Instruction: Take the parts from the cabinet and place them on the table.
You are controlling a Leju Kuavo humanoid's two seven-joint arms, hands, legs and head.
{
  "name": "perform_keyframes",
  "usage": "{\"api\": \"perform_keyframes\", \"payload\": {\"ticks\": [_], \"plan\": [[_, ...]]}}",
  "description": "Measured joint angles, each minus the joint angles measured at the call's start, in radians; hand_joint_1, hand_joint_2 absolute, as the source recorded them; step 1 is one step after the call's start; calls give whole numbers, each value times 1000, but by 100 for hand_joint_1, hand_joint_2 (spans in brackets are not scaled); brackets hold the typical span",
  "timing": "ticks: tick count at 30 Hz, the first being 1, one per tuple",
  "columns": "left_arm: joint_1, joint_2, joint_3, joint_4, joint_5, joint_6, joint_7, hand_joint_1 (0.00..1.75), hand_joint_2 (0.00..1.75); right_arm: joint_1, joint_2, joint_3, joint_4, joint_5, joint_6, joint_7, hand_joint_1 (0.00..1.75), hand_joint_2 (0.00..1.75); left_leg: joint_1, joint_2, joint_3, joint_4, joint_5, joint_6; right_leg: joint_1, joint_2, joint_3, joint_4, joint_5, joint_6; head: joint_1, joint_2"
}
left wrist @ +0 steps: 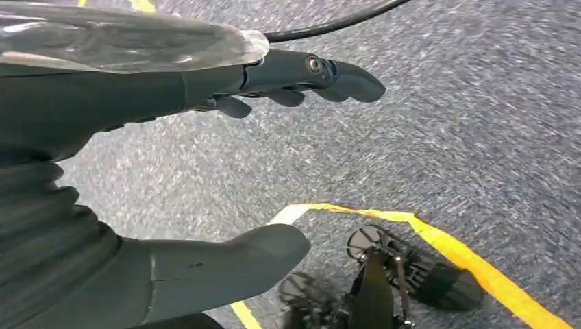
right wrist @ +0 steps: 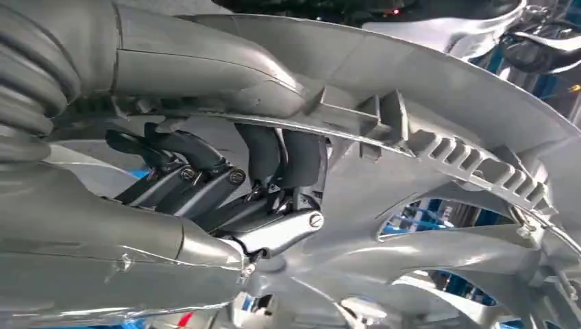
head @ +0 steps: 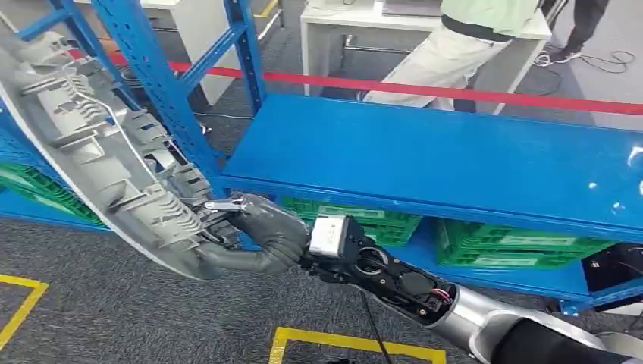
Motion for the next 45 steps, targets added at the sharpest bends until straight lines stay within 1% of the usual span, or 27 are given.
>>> {"api": "perform_keyframes", "payload": {"ticks": [1, 2, 3, 7, 8, 10, 12, 13, 14, 16, 17, 18, 22, 23, 24, 25, 27, 28, 30, 32, 33, 37, 38, 39, 40, 43, 45], "plan": [[0, 0, 1, 0, 2, 0, 0, 0, 175, 0, 0, 0, 1, -1, 0, -1, 175, 175, 2, -10, 0, 4, -1, -5, -2, 9, 48, -97, 47, -1, 1, 0], [0, 0, 2, 0, 5, 0, 0, 0, 175, -1, 0, 0, 2, -2, 1, -2, 175, 175, 3, -18, -3, 10, -3, -12, -8, 44, 88, -183, 70, 0, 3, 0], [-1, 4, 5, 0, 5, 0, 0, 0, 175, -1, 1, 1, 3, -3, 3, -3, 175, 175, -1, -26, -7, 15, -2, -21, 2, 50, 88, -185, 63, -3, 4, 0], [6, 8, 15, 0, 7, 5, 2, 0, 175, -1, 5, 2, 10, -6, 5, -8, 175, 175, 6, -49, -13, 3, 14, -50, 5, 16, 83, -192, 81, -40, -4, 0], [6, 6, 15, 0, 8, 7, 3, 0, 175, -1, 8, 2, 12, -8, 6, -8, 175, 175, 8, -19, -20, 22, 0, -51, 3, 0, 85, -198, 87, -48, -7, 0], [2, 8, 16, 0, 8, 10, 5, 0, 175, -1, 10, 2, 15, -11, 6, -12, 175, 175, 6, 35, -86, 161, -84, -59, 6, -16, 80, -199, 90, -56, -30, 0], [2, 8, 17, 0, 8, 10, 11, 0, 175, 0, 10, 2, 22, -12, 6, -15, 175, 175, 6, 47, -158, 320, -148, -64, 10, -36, 76, -199, 89, -59, -31, 0], [3, 8, 17, 0, 7, 10, 13, 0, 175, 1, 10, 2, 26, -13, 5, -16, 175, 175, 6, 49, -171, 350, -151, -64, 12, -47, 75, -199, 89, -59, -31, 0], [4, 6, 17, 0, 6, 8, 14, 0, 175, 2, 10, 2, 29, -13, 5, -16, 175, 175, 5, 50, -154, 324, -133, -62, 13, -57, 75, -199, 89, -59, -31, 0], [4, 7, 17, 0, 2, 7, 16, 0, 175, 2, 10, 2, 35, -13, 3, -16, 175, 175, 4, 64, -56, 153, -62, -52, 14, -76, 78, -198, 86, -56, -32, 0], [2, 7, 17, 0, -1, 7, 16, 0, 175, 2, 10, 2, 36, -13, 3, -15, 175, 175, 0, 95, 5, 52, -32, -44, 16, -86, 81, -198, 85, -54, -32, 0], [-1, 7, 17, 0, -3, 7, 17, 0, 175, 1, 10, 2, 36, -12, 3, -15, 175, 175, -11, 131, 23, 12, -40, -32, 23, -91, 81, -198, 82, -49, -31, 0], [1, 6, 17, 0, -9, 7, 19, 0, 175, 1, 10, 0, 36, -6, 0, -14, 175, 175, -14, 82, 19, 7, -34, -17, 25, -124, 93, -203, 71, -28, -27, 0], [2, 5, 17, 0, -9, 7, 19, 0, 175, 1, 11, -1, 36, -5, 0, -11, 175, 175, -1, 73, 28, -1, -29, -12, 18, -107, 93, -192, 60, -22, -26, 0], [1, 4, 17, 0, -9, 7, 19, 0, 175, 2, 11, -1, 36, -4, -1, -9, 175, 175, -1, 63, 28, -3, -29, -8, 17, -55, 77, -148, 31, -19, -26, 0], [0, 4, 17, 0, -8, 7, 16, 0, 175, 2, 11, -2, 36, -4, -1, -9, 175, 175, 0, 56, 28, -3, -28, -3, 13, -31, 42, -74, -10, -18, -19, 0], [-1, 2, 18, 0, -6, 7, 9, 0, 175, 7, 10, -2, 38, -6, 4, -8, 175, 175, -1, 31, 27, -2, -29, -1, 12, -13, -47, 103, -79, -12, -8, 0], [-1, 2, 18, 0, -6, 7, 8, 0, 175, 9, 10, -2, 40, -6, 7, -8, 175, 175, -1, 19, 28, -2, -29, -1, 12, -12, -72, 144, -83, -10, -6, 0], [0, 2, 18, 0, -2, 8, 5, 0, 175, 12, 10, -2, 46, -7, 19, -8, 175, 175, 1, -11, 29, 0, -30, -2, 9, -9, -54, 77, -16, -10, -2, 0], [0, 0, 18, 0, 3, 12, 5, 0, 175, 12, 10, -2, 50, -8, 32, -11, 175, 175, 4, -41, 31, 6, -33, -7, 5, 18, 26, -114, 89, -14, 2, 0], [0, 0, 18, 0, 5, 14, 5, 0, 175, 12, 10, -2, 53, -8, 35, -12, 175, 175, 3, -50, 27, 8, -34, -12, -1, 73, 46, -172, 102, -15, 7, 0], [5, 0, 21, 0, 9, 24, 9, 0, 175, 13, 14, -2, 61, -9, 45, -17, 175, 175, 9, -96, 13, 8, -26, -42, 8, 49, 56, -189, 99, -30, -1, 0], [7, 1, 21, 0, 10, 27, 13, 0, 175, 13, 17, -2, 62, -9, 45, -16, 175, 175, 12, -86, 11, 16, -31, -43, -3, 33, 62, -201, 105, -40, -3, 0], [7, -3, 21, 0, 9, 28, 16, 0, 175, 13, 20, -2, 64, -9, 45, -16, 175, 175, 6, -19, -4, 49, -51, -46, 1, 21, 66, -204, 106, -43, -10, 0], [4, -3, 21, 0, 9, 29, 18, 0, 175, 11, 20, -3, 64, -10, 45, -18, 175, 175, 6, 19, -38, 115, -89, -50, 3, 9, 66, -204, 106, -51, -21, 0], [-1, -5, 21, 0, 9, 29, 21, 0, 175, 12, 21, -3, 71, -10, 44, -19, 175, 175, 7, 48, -154, 344, -177, -60, 7, -32, 65, -204, 103, -54, -25, 0], [2, -5, 21, 0, 8, 29, 28, 0, 175, 12, 21, -3, 75, -10, 43, -18, 175, 175, 10, 52, -134, 300, -136, -61, 7, -56, 67, -204, 100, -51, -27, 0]]}}
